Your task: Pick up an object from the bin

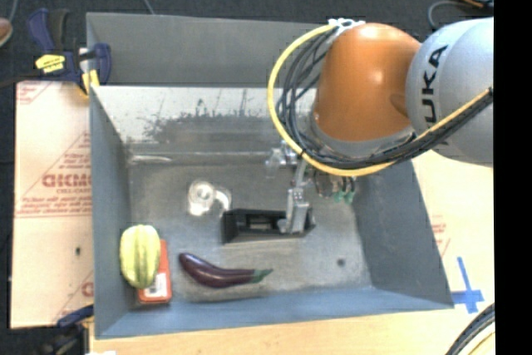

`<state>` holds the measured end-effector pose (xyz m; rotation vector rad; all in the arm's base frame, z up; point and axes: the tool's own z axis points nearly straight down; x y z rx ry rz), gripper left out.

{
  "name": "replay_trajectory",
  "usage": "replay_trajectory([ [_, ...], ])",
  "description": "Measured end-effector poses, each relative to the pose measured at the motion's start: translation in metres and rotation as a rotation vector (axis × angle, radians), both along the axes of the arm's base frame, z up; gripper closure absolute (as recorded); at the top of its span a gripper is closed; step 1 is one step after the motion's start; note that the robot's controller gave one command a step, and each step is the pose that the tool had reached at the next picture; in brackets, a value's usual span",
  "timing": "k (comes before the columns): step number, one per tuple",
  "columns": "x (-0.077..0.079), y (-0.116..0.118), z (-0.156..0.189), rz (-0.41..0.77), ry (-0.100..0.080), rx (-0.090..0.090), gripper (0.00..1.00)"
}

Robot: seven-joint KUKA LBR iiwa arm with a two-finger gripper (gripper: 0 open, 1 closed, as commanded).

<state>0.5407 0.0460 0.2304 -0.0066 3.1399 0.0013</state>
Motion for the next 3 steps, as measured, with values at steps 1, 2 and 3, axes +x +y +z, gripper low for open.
replay_trajectory([
  [1,-0.004,0.001,-0.059,0.003,-0.005,0.001,0.00],
  [2,-0.007,0.001,-0.113,0.000,0.003,0.001,0.00],
  [3,0.021,-0.001,-0.111,-0.157,-0.007,0.002,0.00],
])
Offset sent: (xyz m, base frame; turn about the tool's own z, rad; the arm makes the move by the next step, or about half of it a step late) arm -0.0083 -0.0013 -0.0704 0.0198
